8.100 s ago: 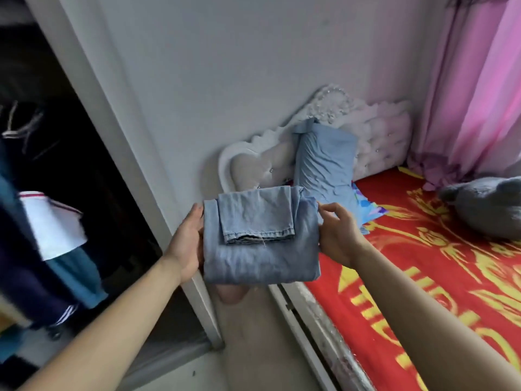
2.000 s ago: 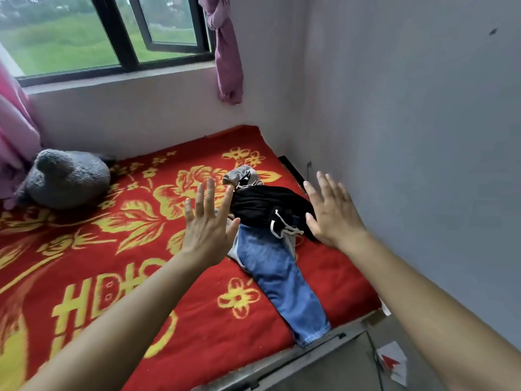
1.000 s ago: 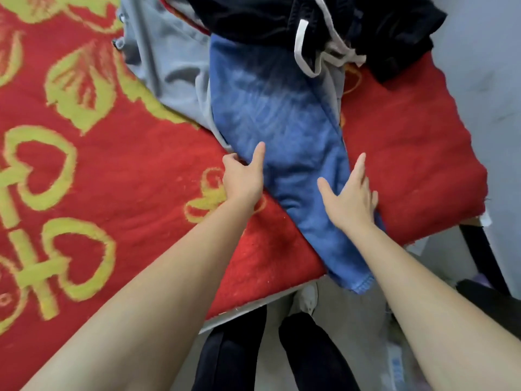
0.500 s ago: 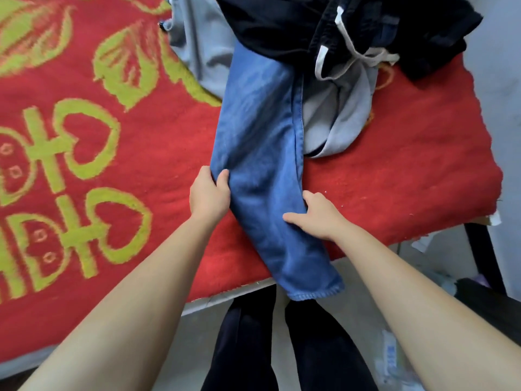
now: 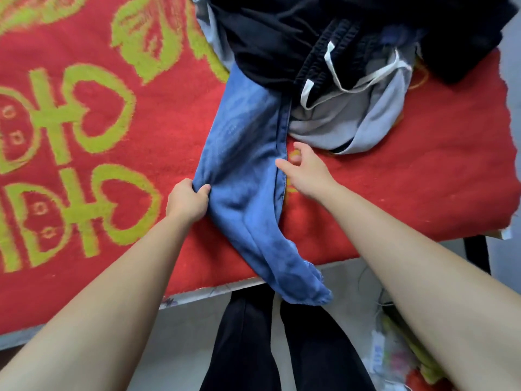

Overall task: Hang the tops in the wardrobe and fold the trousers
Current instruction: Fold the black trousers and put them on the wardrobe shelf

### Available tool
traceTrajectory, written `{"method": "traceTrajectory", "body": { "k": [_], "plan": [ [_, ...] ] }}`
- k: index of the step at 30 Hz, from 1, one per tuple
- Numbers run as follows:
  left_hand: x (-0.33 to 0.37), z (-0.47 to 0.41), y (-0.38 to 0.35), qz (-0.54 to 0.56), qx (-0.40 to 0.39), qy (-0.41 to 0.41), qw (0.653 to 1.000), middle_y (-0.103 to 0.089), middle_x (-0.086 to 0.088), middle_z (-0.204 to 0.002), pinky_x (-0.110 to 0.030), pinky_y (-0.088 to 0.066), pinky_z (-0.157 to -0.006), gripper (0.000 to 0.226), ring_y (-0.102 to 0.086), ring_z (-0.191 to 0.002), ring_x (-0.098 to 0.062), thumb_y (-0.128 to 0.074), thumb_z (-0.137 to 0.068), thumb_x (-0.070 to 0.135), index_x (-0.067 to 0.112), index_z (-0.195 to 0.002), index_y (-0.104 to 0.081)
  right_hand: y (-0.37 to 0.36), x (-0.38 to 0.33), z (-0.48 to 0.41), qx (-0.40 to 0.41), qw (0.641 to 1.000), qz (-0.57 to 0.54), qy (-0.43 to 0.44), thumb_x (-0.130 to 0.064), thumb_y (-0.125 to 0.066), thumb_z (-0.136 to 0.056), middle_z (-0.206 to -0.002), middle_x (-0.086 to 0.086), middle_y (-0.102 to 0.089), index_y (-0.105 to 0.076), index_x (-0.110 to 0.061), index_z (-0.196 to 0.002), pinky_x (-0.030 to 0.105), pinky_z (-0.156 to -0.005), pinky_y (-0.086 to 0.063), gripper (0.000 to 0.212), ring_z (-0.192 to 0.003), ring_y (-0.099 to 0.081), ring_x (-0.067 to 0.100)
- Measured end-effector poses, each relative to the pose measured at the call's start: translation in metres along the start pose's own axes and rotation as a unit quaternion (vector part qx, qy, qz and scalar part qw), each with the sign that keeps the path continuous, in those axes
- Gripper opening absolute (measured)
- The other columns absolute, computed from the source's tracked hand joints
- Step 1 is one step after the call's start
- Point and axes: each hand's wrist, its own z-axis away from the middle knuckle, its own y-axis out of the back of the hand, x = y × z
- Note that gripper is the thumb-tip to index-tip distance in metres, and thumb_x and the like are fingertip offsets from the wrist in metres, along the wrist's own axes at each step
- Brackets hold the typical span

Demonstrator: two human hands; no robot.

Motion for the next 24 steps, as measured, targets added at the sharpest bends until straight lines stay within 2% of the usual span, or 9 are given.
{"method": "traceTrajectory", "body": {
  "k": [2,5,8,10,12,15,17,20,24],
  "plan": [
    [0.002,-0.008,0.001,-0.013,-0.011,0.003,1.0,-0.067,-0.019,-0.108,-0.036,-0.038,-0.076,0.023,-0.06,-0.104,-0.039,-0.059,-0.094,0.035,0.014,-0.089,-0.054,0.012,-0.017,-0.01,0.118,0.992,-0.041,0.007,-0.043,-0.07,-0.088,-0.154,0.016,-0.033,-0.017,-0.01,-0.157,0.037,-0.119,-0.026,0.092,-0.143,-0.035,0.027],
    [0.001,-0.012,-0.001,-0.007,-0.016,0.008,1.0,-0.067,-0.018,-0.106,-0.036,-0.039,-0.076,0.024,-0.06,-0.102,-0.039,-0.06,-0.094,0.035,0.013,-0.087,-0.053,0.043,-0.05,-0.037,0.303,0.947,-0.106,0.009,-0.056,-0.076,-0.074,-0.16,0.019,-0.015,-0.002,-0.008,-0.158,0.033,-0.12,-0.015,0.121,-0.15,-0.018,0.027],
    [0.0,-0.014,-0.004,0.006,-0.02,0.011,1.0,-0.067,-0.016,-0.101,-0.035,-0.039,-0.075,0.024,-0.061,-0.098,-0.037,-0.061,-0.093,0.035,0.013,-0.085,-0.054,0.075,-0.072,-0.069,0.292,0.941,-0.166,-0.044,-0.068,-0.077,-0.064,-0.164,0.011,-0.019,0.004,-0.011,-0.158,0.033,-0.119,-0.022,0.137,-0.149,-0.024,0.025],
    [-0.001,-0.016,-0.003,0.007,-0.02,0.007,1.0,-0.067,-0.015,-0.098,-0.035,-0.04,-0.075,0.024,-0.061,-0.096,-0.037,-0.062,-0.093,0.036,0.014,-0.084,-0.055,0.088,-0.081,-0.076,0.248,0.937,-0.239,-0.051,-0.056,-0.084,-0.06,-0.148,0.005,-0.049,-0.028,-0.012,-0.152,0.033,-0.111,-0.041,0.117,-0.132,-0.05,0.019],
    [-0.002,-0.016,-0.002,0.011,-0.021,0.005,1.0,-0.067,-0.012,-0.093,-0.034,-0.04,-0.073,0.025,-0.062,-0.093,-0.036,-0.063,-0.092,0.035,0.015,-0.079,-0.054,0.085,-0.081,-0.072,0.236,0.938,-0.253,0.006,-0.038,-0.084,-0.061,-0.111,-0.004,-0.068,-0.058,-0.016,-0.117,0.028,-0.089,-0.055,0.065,-0.098,-0.065,0.009],
    [-0.002,-0.015,0.0,0.009,-0.023,0.005,1.0,-0.066,-0.012,-0.09,-0.036,-0.041,-0.072,0.028,-0.062,-0.091,-0.036,-0.064,-0.091,0.035,0.017,-0.074,-0.052,0.056,-0.064,-0.046,0.205,0.948,-0.222,0.101,-0.018,-0.077,-0.072,-0.082,-0.008,-0.068,-0.065,-0.014,-0.093,0.018,-0.067,-0.048,0.025,-0.068,-0.06,-0.002],
    [-0.001,-0.013,0.001,0.008,-0.021,0.006,1.0,-0.068,-0.016,-0.094,-0.038,-0.043,-0.075,0.028,-0.062,-0.093,-0.037,-0.063,-0.092,0.035,0.016,-0.075,-0.052,0.037,-0.045,-0.022,0.162,0.965,-0.155,0.135,-0.013,-0.074,-0.078,-0.083,-0.007,-0.067,-0.066,-0.014,-0.093,0.017,-0.069,-0.046,0.017,-0.071,-0.058,-0.002],
    [0.002,-0.008,0.001,-0.004,-0.015,0.009,1.0,-0.068,-0.018,-0.101,-0.039,-0.043,-0.079,0.025,-0.062,-0.099,-0.038,-0.062,-0.092,0.035,0.012,-0.084,-0.057,0.027,-0.018,0.002,0.115,0.983,0.003,0.144,-0.017,-0.07,-0.08,-0.082,0.003,-0.066,-0.061,-0.014,-0.088,0.033,-0.073,-0.047,0.012,-0.081,-0.059,0.02],
    [0.013,0.006,0.001,0.02,0.058,0.041,0.997,-0.063,-0.016,-0.116,-0.042,-0.044,-0.091,0.036,-0.057,-0.112,-0.037,-0.065,-0.087,0.03,0.011,-0.117,-0.056,0.026,0.011,0.03,0.085,0.952,0.23,0.183,-0.025,-0.065,-0.081,-0.087,0.014,-0.059,-0.051,-0.012,-0.088,0.042,-0.071,-0.043,0.02,-0.087,-0.059,0.041]
  ]
}}
